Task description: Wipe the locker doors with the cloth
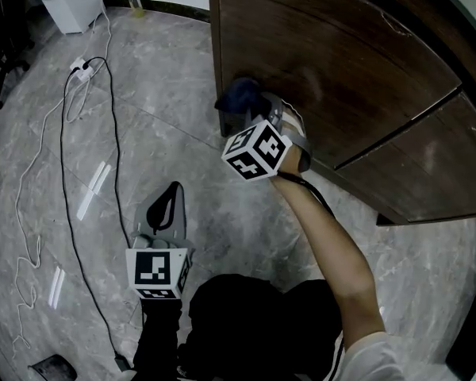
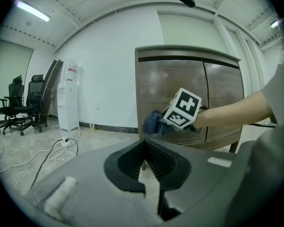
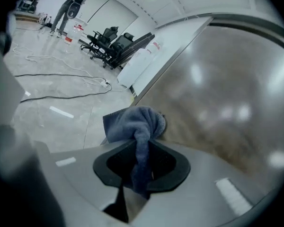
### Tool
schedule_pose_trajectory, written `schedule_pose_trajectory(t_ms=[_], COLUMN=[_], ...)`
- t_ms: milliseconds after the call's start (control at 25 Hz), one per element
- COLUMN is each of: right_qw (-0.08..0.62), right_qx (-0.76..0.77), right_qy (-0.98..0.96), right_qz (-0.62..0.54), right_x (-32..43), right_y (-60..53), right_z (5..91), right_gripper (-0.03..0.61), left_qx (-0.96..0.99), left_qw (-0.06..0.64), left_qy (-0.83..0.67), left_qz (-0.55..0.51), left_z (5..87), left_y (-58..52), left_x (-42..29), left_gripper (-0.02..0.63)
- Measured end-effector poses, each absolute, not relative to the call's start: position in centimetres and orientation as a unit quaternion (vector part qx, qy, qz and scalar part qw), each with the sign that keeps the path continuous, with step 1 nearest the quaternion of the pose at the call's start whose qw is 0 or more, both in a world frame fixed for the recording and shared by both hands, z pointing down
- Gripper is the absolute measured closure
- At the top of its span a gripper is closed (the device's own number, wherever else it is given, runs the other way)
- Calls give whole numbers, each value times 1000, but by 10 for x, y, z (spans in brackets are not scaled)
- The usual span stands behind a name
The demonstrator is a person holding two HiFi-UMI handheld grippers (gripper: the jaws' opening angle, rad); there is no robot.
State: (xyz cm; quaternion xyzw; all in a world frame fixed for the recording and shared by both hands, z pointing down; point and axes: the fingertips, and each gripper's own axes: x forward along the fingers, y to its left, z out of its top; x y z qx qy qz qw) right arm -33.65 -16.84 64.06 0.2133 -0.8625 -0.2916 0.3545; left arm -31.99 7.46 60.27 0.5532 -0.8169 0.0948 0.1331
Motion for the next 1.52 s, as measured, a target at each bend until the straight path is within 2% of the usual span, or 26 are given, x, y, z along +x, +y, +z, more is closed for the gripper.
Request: schedule_pose_trajectory(t_ms=[400, 760, 880, 1200, 1520], right_qw=[243, 206, 217, 294, 405], right_qx=[262, 276, 271, 235, 190], right_qy=[-870, -865, -865, -835, -810], right_qz=[-340, -366, -362, -401, -380], right_x=[-354, -371, -374, -383, -386], right_y=[-168, -165, -166, -158, -157], right_z=[444, 353, 377, 514, 669], right_gripper=[502, 500, 501, 501, 500], left_qx=[560, 561, 554, 545, 542], left_qw=[100, 106, 105, 123, 139], left_qy=[-818, -817, -822, -825, -823], left_qz=[83, 82, 85, 89, 102], left_z=[576, 577, 582, 597, 616], left_y=[65, 71, 73, 79, 82], left_x=[-317, -314, -322, -326, -337], left_gripper=[611, 611, 611, 611, 611])
